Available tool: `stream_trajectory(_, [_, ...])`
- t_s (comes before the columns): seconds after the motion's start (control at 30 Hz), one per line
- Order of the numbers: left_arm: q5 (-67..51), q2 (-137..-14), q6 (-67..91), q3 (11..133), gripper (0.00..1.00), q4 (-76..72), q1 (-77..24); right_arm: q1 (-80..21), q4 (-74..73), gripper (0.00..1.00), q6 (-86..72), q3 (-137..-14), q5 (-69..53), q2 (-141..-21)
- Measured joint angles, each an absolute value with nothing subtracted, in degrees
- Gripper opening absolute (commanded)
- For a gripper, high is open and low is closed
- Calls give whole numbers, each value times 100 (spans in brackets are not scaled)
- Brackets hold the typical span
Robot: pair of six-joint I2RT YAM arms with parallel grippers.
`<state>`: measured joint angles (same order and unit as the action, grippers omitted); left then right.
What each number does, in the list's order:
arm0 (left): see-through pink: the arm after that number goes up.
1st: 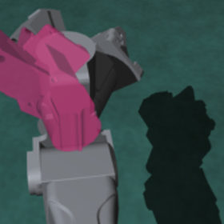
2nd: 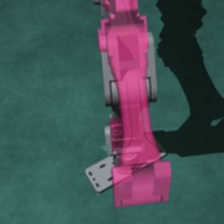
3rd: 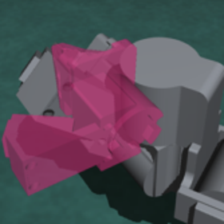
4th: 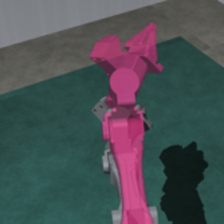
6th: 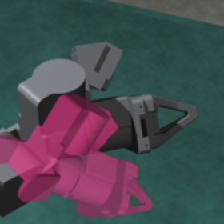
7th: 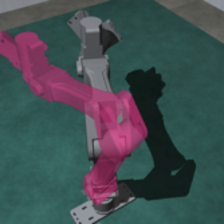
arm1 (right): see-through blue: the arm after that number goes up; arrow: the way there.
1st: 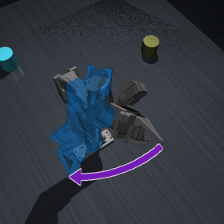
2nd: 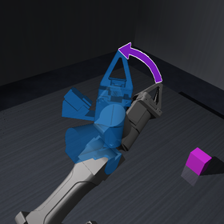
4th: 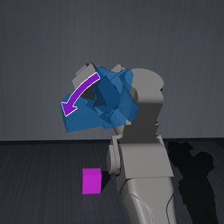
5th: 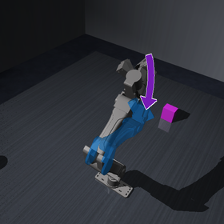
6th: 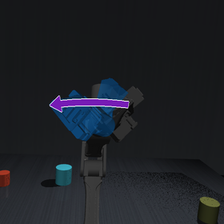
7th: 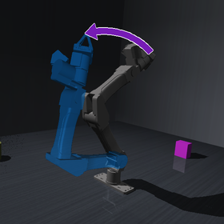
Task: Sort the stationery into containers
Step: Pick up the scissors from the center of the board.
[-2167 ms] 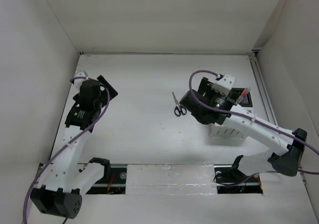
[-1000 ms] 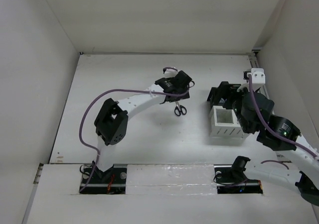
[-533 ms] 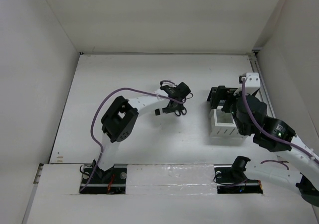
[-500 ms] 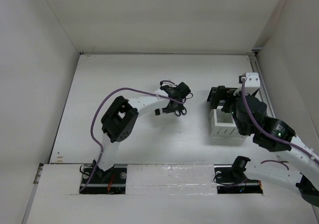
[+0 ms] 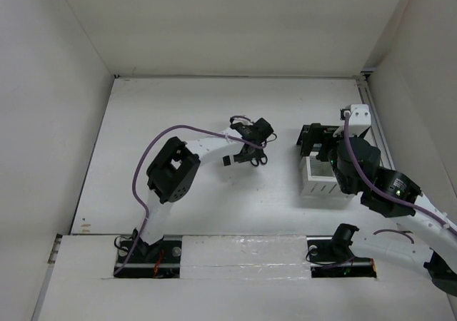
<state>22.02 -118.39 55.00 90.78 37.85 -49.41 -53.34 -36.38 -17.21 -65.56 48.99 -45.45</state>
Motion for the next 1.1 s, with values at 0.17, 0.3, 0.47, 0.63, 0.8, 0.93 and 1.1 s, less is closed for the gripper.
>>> stream_trajectory(0.17, [2137, -12066, 5500, 9216, 94, 3826, -4943, -5334, -3583, 96, -1669, -6547, 4871, -4536])
stream_trajectory(0.3, [2143, -12278, 5500, 9472, 91, 3922, -4941, -5334, -3535, 96, -1664, -6482, 4821, -4471])
stream_trajectory(0.47, [2145, -12392, 5537, 9594, 72, 4001, -4943, -5334, -3527, 96, -1664, -6464, 4790, -4453])
stream_trajectory(0.63, [2152, -12392, 5605, 9574, 46, 3990, -4947, -5334, -3505, 96, -1664, -6453, 4748, -4316])
stream_trajectory(0.8, [2211, -12368, 5627, 9480, 0, 3857, -4950, -5334, -3437, 96, -1627, -6377, 4705, -4156])
stream_trajectory(0.93, [2250, -12136, 5603, 9048, 0, 3389, -4958, -5334, -3413, 96, -1623, -6372, 4659, -4115])
stream_trajectory(1.1, [2161, -11594, 5454, 8103, 0, 2473, -4932, -5332, -3284, 96, -1621, -6283, 4565, -4112])
